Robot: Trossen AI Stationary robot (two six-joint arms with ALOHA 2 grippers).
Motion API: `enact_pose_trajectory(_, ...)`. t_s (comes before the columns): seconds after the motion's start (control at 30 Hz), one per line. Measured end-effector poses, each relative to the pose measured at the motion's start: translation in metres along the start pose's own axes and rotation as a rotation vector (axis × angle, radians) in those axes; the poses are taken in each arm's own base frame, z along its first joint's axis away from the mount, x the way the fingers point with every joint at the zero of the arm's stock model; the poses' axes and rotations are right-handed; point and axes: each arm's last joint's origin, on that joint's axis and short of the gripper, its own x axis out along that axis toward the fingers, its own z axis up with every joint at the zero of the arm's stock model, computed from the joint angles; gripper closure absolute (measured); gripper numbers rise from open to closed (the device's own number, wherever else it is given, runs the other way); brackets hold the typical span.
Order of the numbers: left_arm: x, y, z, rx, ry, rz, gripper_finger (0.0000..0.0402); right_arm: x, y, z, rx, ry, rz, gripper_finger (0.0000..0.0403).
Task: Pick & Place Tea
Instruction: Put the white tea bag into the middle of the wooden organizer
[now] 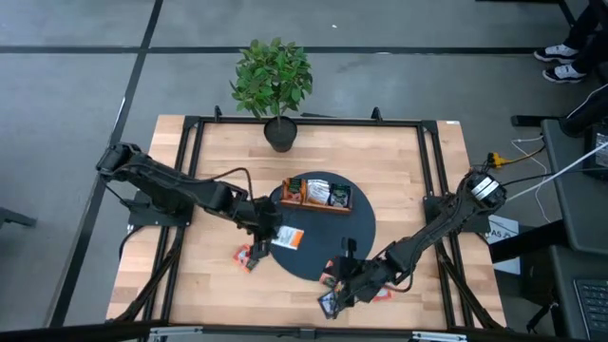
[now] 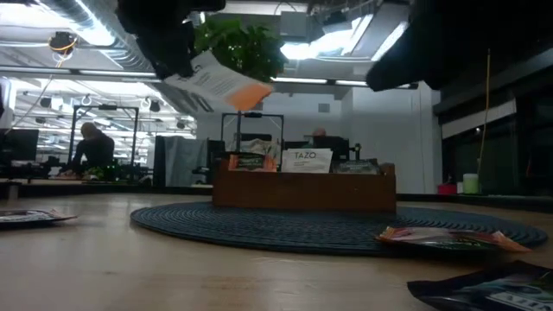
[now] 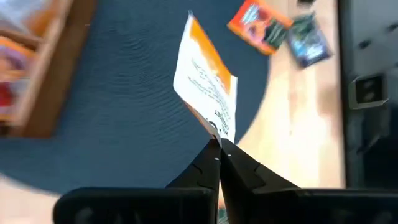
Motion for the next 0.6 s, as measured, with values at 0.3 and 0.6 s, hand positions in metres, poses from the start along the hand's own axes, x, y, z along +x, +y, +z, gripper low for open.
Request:
enact_pose_trajectory(0.3,-0.013,0.017,0.03,0.23,0.007,0.092,0.0399,-0.006,-0.028,-0.035,0.056,-0.166,0.036,0.0399)
enact_pose_trajectory(0.6,0.001,0.034,0.062,0.392,0.157,0.196,0.0399,-0.009,-0.052,-0.068,0.164,-0.262,0.037,0.0393)
